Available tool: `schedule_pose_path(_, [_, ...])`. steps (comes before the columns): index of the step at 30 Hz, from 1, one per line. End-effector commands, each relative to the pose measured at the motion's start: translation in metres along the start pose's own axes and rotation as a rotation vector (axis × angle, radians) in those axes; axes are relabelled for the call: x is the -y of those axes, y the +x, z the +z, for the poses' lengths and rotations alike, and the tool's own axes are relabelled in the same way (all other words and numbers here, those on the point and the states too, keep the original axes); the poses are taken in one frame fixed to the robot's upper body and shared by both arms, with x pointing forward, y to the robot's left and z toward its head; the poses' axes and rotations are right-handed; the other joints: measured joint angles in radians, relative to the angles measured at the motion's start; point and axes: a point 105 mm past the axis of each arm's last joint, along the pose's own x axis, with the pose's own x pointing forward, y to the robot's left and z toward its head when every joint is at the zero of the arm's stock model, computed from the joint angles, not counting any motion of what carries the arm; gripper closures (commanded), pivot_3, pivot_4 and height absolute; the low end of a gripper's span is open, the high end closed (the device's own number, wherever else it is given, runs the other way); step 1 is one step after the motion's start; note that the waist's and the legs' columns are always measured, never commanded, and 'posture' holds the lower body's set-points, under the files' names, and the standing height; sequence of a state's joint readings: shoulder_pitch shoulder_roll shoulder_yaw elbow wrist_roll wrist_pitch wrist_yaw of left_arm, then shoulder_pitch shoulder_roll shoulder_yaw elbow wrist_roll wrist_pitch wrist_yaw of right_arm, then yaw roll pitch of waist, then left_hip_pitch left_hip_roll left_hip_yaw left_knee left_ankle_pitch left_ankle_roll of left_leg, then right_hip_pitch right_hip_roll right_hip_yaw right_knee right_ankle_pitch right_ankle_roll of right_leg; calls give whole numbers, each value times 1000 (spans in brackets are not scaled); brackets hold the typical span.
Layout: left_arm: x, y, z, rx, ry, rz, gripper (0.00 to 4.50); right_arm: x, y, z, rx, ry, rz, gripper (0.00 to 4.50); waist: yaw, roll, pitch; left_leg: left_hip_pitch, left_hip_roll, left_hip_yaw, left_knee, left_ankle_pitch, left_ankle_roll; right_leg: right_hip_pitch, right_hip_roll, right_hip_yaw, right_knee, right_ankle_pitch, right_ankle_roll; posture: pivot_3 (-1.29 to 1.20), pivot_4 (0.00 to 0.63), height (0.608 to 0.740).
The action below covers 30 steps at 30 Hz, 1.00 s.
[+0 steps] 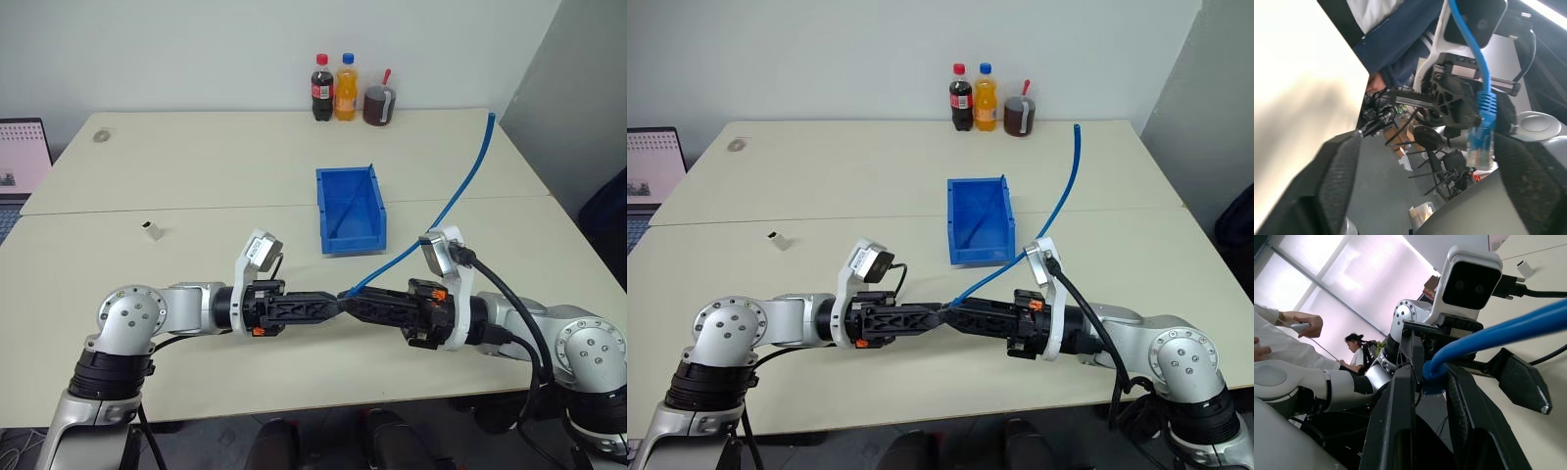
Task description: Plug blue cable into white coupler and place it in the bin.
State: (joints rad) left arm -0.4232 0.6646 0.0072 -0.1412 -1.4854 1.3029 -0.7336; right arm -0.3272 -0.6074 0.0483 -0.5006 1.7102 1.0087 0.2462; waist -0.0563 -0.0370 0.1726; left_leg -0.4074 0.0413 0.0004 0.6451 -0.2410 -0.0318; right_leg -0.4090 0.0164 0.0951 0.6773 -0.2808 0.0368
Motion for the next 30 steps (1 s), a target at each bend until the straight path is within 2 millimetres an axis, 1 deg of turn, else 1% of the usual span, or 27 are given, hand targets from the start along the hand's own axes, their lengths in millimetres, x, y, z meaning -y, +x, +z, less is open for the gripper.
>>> schedule_pose_path(1, [20,12,-7,-69,59,-95,43,15,-5,12,57,-6,-84,3978,0,0,0,0,0,0,0,0,0,0,0,0,0,0,0,0,150,740])
schedule_pose_path(8, [19,14,-6,-64,73,-89,43,14,-6,14,59,-19,-92,3978,0,0,0,-1,1,0,0,0,0,-1,0,0,0,0,0,0,150,740])
schedule_pose_path(12, [13,17,-4,-58,80,-62,43,14,-5,13,61,-21,-100,3978,0,0,0,-1,1,0,0,0,0,-1,0,0,0,0,0,0,150,740])
schedule_pose_path(14, [12,18,-3,-55,80,-55,396,15,-5,13,61,-22,-103,3978,0,0,0,-1,1,0,0,0,0,-1,0,0,0,0,0,0,150,740])
schedule_pose_path(16, [11,18,-3,-55,76,-56,621,15,-5,14,63,-23,-107,3978,0,0,0,-1,1,0,0,0,0,-1,0,0,0,0,0,0,150,740])
schedule_pose_path(17, [12,18,-3,-56,75,-59,935,16,-5,14,63,-22,-107,3978,0,0,0,-1,1,0,0,0,0,-1,0,0,0,0,0,0,150,740])
schedule_pose_path(18, [13,18,-3,-57,71,-65,1044,16,-5,14,64,-22,-109,3978,0,0,0,-1,1,0,0,0,0,-1,0,0,0,0,0,0,150,740])
schedule_pose_path(22, [15,18,-2,-54,70,-79,1904,17,-5,15,67,-22,-116,3978,0,0,1,-2,1,1,0,0,0,-2,0,0,0,0,0,0,150,740])
schedule_pose_path(24, [16,18,-2,-52,66,-80,2173,17,-4,15,68,-22,-117,3978,0,0,1,-2,1,1,0,0,0,-2,0,0,0,0,0,0,150,740])
schedule_pose_path(25, [16,18,-1,-49,63,-81,2443,17,-4,14,68,-21,-118,3978,0,0,1,-2,1,0,0,0,0,-2,1,0,0,0,0,0,150,740])
schedule_pose_path(27, [16,18,-1,-45,60,-82,2745,17,-5,14,68,-19,-119,3978,0,0,1,-2,1,0,0,0,0,-2,1,-1,0,0,0,0,150,740])
schedule_pose_path(28, [16,18,-1,-45,59,-81,3055,18,-5,14,68,-18,-121,3978,0,0,1,-2,1,0,0,0,0,-2,1,0,0,0,0,0,150,740])
schedule_pose_path(30, [16,18,-1,-49,61,-76,3330,18,-6,14,68,-18,-124,3978,0,0,1,-2,1,0,0,0,0,-2,0,0,0,0,0,0,150,740])
